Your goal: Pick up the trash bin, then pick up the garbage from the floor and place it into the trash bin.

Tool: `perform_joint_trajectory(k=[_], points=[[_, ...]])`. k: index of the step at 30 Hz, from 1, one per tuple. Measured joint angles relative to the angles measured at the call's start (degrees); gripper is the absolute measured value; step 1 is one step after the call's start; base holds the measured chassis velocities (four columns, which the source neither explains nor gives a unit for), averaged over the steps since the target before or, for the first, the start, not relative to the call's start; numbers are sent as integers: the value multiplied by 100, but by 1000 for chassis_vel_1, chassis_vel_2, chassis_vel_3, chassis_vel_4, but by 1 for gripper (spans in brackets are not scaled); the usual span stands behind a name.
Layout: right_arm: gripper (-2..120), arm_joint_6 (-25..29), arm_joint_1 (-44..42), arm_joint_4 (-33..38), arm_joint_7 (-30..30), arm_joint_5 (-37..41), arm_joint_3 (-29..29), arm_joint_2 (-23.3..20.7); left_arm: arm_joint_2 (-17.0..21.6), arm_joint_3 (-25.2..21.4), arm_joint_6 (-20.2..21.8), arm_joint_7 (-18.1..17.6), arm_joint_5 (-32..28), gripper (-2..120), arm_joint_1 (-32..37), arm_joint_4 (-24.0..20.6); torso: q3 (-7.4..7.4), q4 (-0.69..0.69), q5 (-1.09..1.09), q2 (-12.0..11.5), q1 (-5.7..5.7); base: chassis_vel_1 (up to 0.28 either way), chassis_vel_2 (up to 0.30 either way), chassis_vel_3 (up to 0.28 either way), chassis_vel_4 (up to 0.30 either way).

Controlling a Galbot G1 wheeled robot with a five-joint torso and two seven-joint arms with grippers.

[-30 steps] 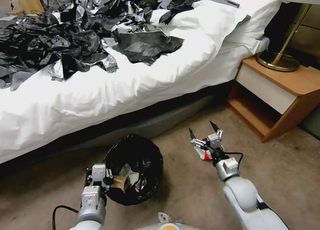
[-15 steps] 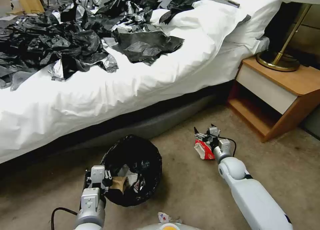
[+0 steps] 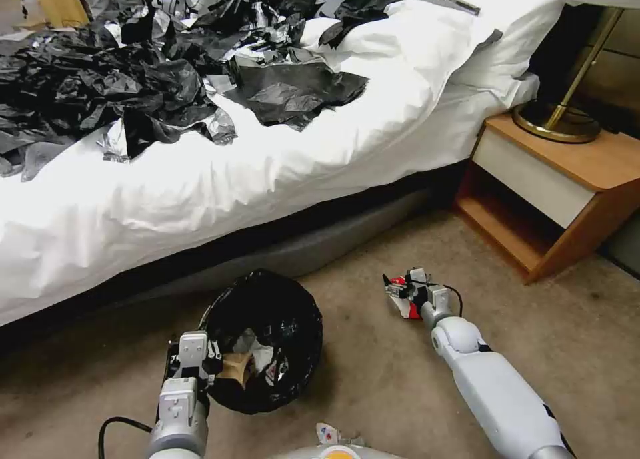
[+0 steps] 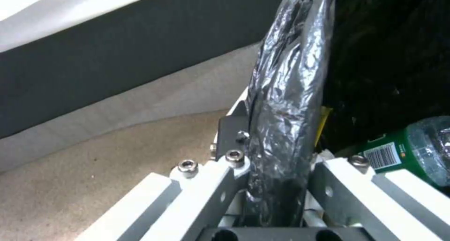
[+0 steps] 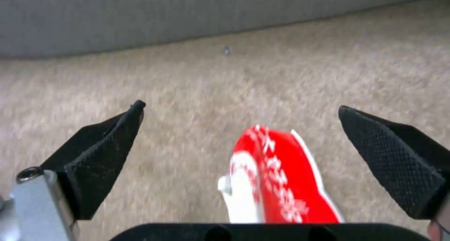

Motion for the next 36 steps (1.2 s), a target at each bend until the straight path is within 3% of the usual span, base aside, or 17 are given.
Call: perform_joint_trajectory(k=[12, 17, 22, 27, 29, 30, 36], points=[[97, 231, -17, -484, -134, -356, 49, 62, 18, 6, -5, -1, 7, 2, 22, -3, 0, 0, 0, 0, 0, 0, 0, 0, 0], [82, 412, 118, -1025, -230, -522, 152, 127, 21, -4, -13, -5, 6, 2, 33, -11, 0, 0, -1, 0, 0, 0, 0, 0, 0], [75, 558, 299, -1511, -269, -585, 199, 251, -3, 34, -31, -8, 43, 2, 33, 11, 0, 0, 0, 0, 0, 0, 0, 0, 0], [53, 728, 595, -2058, -277, -598, 201, 396, -4, 30, -33, -9, 71, 2, 53, 14, 0, -1, -3, 0, 0, 0, 0, 0, 0], [52, 738, 624, -2099, -278, -598, 199, 406, -3, 22, -34, -8, 71, 2, 61, 11, 0, -1, -4, 0, 0, 0, 0, 0, 0], [43, 742, 645, -2122, -277, -595, 186, 412, 0, 2, -37, -9, 71, 2, 76, 6, 0, -1, -3, 1, 0, 0, 0, 0, 0], [23, 713, 604, -1958, -269, -564, 146, 408, -4, 1, -46, -9, 83, 2, 83, 5, 0, 2, 2, 0, 0, 0, 0, 0, 0]])
